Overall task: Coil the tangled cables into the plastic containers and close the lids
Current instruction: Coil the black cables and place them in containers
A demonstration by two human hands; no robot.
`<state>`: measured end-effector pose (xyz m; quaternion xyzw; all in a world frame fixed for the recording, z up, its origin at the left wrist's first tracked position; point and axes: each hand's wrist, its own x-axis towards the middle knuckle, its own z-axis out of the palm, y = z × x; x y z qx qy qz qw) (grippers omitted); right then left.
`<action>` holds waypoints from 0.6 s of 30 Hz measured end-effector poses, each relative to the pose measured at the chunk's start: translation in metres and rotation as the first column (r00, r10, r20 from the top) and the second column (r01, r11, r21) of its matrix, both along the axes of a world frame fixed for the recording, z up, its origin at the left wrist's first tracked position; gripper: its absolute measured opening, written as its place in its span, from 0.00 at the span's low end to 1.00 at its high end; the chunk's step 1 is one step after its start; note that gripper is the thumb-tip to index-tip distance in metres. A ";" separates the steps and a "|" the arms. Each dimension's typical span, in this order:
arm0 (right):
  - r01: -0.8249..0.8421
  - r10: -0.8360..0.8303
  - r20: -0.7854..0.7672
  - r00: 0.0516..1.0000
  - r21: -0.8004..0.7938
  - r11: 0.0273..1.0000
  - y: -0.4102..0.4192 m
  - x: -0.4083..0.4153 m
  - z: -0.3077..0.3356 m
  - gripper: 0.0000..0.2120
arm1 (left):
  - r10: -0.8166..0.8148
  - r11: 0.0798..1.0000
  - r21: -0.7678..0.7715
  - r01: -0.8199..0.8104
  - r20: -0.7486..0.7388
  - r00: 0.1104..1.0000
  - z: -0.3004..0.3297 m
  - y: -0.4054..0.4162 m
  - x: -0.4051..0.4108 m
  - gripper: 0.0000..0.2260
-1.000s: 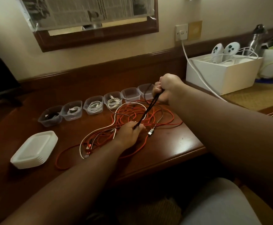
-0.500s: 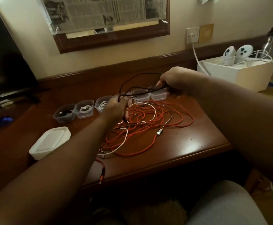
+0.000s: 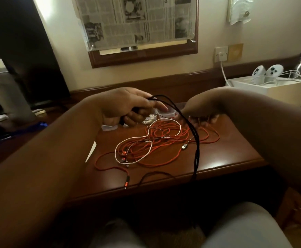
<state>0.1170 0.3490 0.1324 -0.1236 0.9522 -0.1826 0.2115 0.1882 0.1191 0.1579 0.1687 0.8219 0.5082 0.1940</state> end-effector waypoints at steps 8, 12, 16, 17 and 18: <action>-0.073 0.087 0.035 0.996 -0.293 0.953 -0.012 0.022 -0.007 0.20 | 0.035 0.993 0.107 -0.041 0.058 0.998 -0.019 0.012 0.023 0.12; -0.063 0.049 -0.052 0.997 -0.310 0.949 -0.027 0.020 -0.006 0.18 | 0.166 0.984 -0.059 -0.168 -0.027 0.986 -0.022 0.015 0.030 0.11; -0.079 -0.031 -0.253 0.967 -0.414 0.907 -0.043 0.025 -0.005 0.15 | 0.233 0.938 -0.195 -0.287 -0.259 0.937 -0.022 0.014 0.031 0.11; -0.091 -0.096 -0.349 0.932 -0.482 0.871 -0.046 0.026 -0.004 0.14 | 0.262 0.930 -0.175 -0.322 -0.296 0.919 -0.022 0.013 0.030 0.13; -0.109 -0.184 -0.438 0.880 -0.563 0.819 -0.050 0.027 -0.003 0.12 | 0.316 0.932 -0.094 -0.350 -0.260 0.912 -0.023 0.011 0.027 0.14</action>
